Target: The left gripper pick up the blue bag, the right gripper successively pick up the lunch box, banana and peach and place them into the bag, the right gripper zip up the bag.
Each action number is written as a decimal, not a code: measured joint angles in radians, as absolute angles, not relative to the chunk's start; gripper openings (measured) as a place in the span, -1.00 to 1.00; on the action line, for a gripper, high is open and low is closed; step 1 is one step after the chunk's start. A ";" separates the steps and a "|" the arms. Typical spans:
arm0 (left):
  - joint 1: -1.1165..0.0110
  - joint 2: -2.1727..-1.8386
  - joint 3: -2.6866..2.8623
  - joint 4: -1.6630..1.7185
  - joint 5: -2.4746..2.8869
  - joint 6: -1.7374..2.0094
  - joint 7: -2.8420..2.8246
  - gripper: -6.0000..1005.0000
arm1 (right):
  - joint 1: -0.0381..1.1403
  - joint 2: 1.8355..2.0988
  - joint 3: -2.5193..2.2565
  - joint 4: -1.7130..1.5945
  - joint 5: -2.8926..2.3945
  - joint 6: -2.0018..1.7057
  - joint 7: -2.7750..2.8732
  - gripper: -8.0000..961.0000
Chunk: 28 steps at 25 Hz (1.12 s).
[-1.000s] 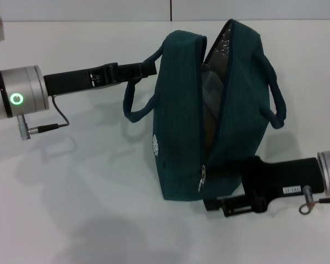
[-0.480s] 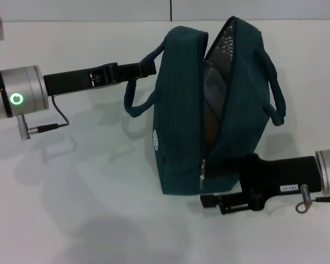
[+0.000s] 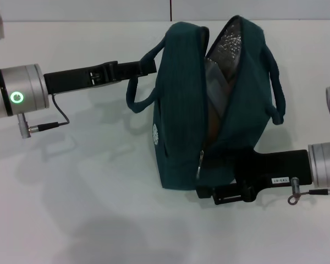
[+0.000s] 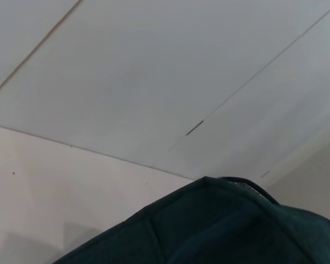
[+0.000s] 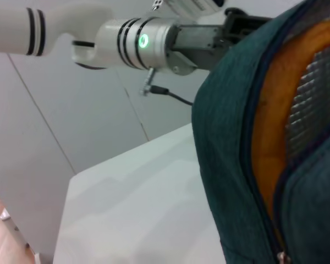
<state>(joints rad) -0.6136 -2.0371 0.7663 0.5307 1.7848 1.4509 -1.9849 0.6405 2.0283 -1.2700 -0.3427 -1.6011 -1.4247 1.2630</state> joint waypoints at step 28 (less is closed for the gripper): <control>-0.607 -2.037 0.764 0.532 1.784 1.450 -1.985 -0.20 | 0.626 2.028 -1.297 -0.324 -1.498 -1.305 1.266 0.03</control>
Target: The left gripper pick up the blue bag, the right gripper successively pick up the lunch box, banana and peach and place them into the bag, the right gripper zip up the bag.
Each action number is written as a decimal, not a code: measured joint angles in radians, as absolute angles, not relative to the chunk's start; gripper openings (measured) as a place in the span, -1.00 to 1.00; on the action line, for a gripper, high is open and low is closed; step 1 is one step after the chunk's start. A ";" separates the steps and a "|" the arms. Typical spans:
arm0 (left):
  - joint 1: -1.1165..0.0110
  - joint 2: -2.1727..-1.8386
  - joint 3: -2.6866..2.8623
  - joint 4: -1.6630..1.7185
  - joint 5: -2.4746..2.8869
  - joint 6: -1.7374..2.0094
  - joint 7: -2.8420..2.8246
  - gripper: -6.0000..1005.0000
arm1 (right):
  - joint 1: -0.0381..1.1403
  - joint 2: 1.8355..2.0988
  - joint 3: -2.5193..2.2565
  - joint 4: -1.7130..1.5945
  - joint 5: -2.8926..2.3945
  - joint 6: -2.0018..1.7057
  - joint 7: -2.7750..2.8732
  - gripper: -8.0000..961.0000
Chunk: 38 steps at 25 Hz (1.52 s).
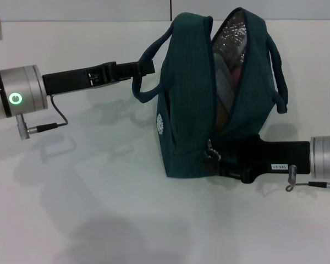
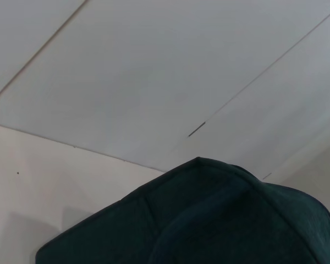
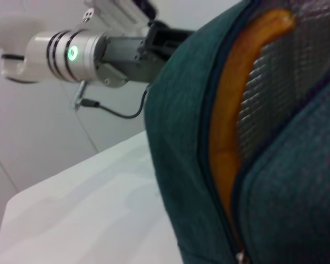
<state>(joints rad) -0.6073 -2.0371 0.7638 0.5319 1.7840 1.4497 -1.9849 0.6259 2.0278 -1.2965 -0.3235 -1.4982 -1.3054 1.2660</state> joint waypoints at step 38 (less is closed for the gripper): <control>-0.576 -2.037 0.764 0.533 1.744 1.468 -1.946 -0.20 | 0.452 2.019 -1.209 -0.465 -1.388 -1.539 1.093 -0.97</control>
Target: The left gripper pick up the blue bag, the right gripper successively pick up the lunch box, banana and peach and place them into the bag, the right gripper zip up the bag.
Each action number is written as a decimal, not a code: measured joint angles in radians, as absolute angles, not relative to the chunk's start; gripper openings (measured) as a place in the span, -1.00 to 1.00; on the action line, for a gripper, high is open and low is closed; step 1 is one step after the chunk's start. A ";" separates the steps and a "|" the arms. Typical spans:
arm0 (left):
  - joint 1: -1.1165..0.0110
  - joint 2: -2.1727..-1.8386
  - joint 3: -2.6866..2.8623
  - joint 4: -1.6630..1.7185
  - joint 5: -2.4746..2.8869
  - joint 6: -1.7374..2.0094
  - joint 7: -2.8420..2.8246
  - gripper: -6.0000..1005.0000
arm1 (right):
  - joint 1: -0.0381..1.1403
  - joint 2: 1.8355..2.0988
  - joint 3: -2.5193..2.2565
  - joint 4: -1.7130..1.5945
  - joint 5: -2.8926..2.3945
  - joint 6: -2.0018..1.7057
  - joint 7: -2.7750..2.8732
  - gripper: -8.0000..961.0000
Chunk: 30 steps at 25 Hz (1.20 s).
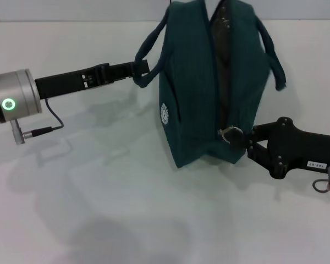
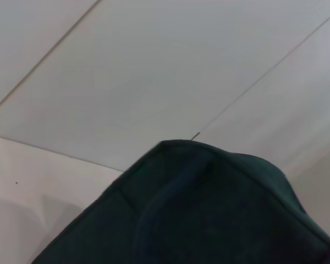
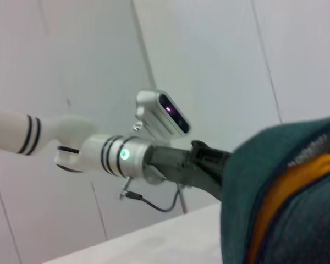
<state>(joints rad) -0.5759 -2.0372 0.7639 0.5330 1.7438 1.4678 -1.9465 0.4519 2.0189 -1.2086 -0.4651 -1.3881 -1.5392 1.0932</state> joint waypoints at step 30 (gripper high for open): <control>-0.427 -2.054 0.764 0.427 1.653 1.573 -1.525 -0.19 | 0.556 2.020 -1.152 -0.532 -1.500 -1.603 1.289 -0.97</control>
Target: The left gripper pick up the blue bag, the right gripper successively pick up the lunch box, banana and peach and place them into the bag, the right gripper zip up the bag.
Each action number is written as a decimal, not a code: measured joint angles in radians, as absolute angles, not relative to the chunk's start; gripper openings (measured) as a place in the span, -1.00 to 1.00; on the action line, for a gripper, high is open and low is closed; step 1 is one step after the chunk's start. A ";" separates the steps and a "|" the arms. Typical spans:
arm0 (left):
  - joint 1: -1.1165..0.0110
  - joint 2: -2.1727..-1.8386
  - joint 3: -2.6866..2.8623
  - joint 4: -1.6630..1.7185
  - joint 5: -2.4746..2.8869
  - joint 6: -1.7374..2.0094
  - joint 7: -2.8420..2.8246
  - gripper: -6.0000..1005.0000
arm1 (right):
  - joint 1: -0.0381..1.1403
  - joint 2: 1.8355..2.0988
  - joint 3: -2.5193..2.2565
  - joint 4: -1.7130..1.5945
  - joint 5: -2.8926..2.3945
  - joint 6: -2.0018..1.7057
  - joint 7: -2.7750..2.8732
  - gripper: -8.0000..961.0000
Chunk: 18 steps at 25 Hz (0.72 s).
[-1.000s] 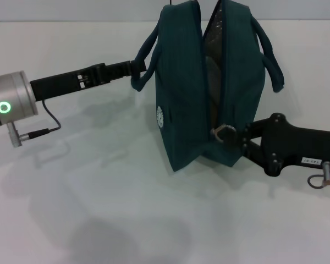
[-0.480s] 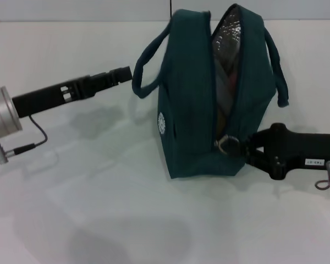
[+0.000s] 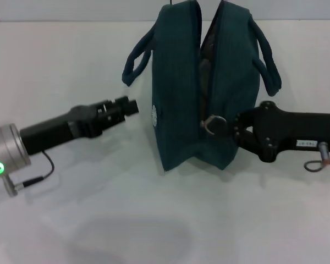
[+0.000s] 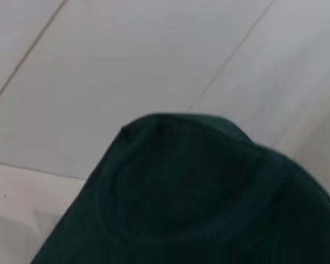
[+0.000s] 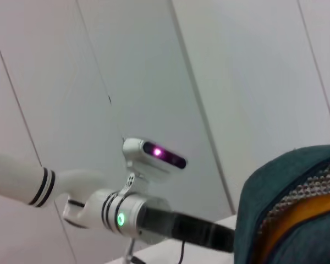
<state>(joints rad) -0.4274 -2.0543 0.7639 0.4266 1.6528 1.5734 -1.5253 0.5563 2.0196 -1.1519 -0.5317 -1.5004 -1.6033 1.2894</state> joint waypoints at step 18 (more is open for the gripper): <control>-0.396 -2.092 0.764 0.245 1.630 1.541 -1.111 -0.19 | 0.612 2.021 -1.162 -0.508 -1.444 -1.587 1.326 -0.97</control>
<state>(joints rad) -0.3960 -2.0919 0.7642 0.2446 1.6305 1.5410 -1.1108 0.6121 2.0211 -1.1623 -0.5081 -1.4441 -1.5868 1.3260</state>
